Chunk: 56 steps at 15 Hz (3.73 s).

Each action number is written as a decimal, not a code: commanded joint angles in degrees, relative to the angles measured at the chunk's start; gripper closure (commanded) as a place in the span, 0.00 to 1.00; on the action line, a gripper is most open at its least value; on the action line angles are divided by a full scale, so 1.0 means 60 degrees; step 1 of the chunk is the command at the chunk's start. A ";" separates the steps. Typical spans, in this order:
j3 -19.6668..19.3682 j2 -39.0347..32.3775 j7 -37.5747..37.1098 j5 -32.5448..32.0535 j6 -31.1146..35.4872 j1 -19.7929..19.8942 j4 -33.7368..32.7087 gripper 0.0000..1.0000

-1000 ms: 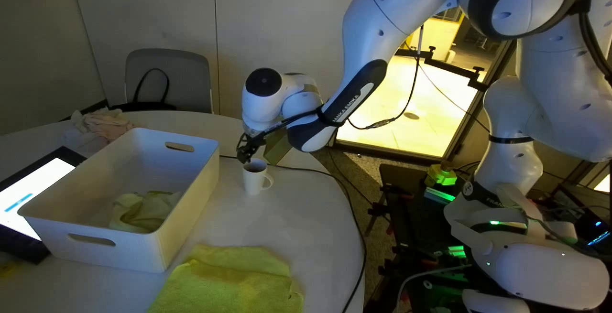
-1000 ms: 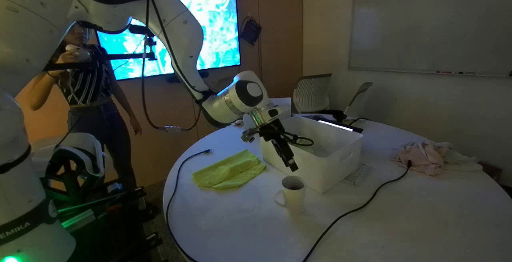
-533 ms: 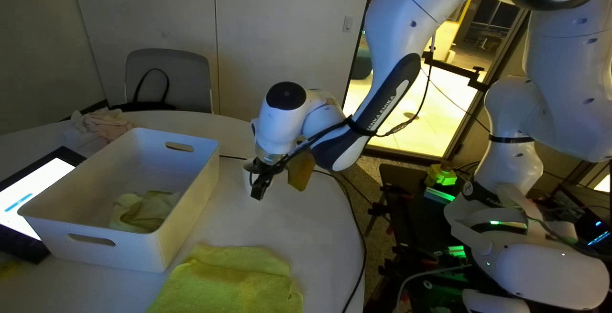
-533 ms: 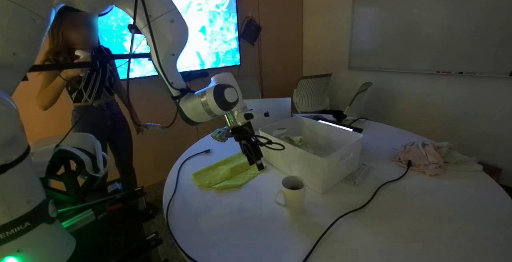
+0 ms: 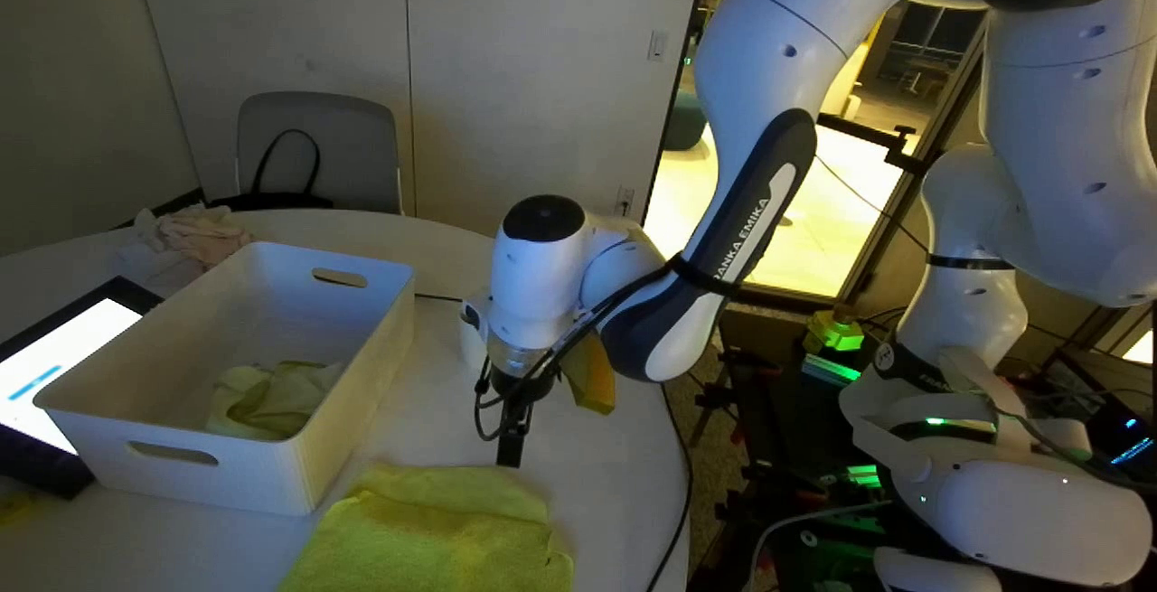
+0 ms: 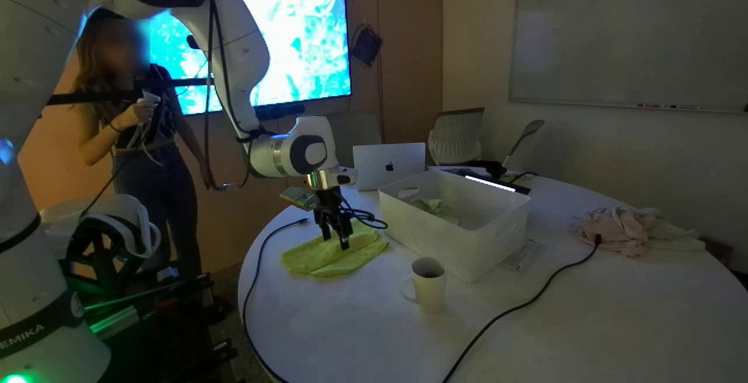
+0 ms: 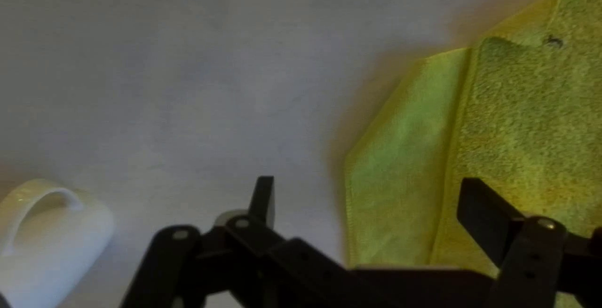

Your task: Pick up the clothes from the table and put them in the box and pick up the black objects from the table and put them in the cup

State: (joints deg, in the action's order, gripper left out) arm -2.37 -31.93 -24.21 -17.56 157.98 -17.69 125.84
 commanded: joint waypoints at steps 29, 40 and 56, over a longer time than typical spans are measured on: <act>0.0676 -0.2632 0.2443 0.2679 0.1487 0.1104 -0.1470 0.00; -0.0654 -0.2910 0.1679 0.2474 0.1316 -0.0094 -0.1615 0.64; -0.0777 0.0230 0.2656 0.1467 -0.0225 -0.0008 -0.0297 0.89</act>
State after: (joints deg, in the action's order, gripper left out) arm -7.41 -38.08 -9.84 -6.59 160.72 -18.57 120.81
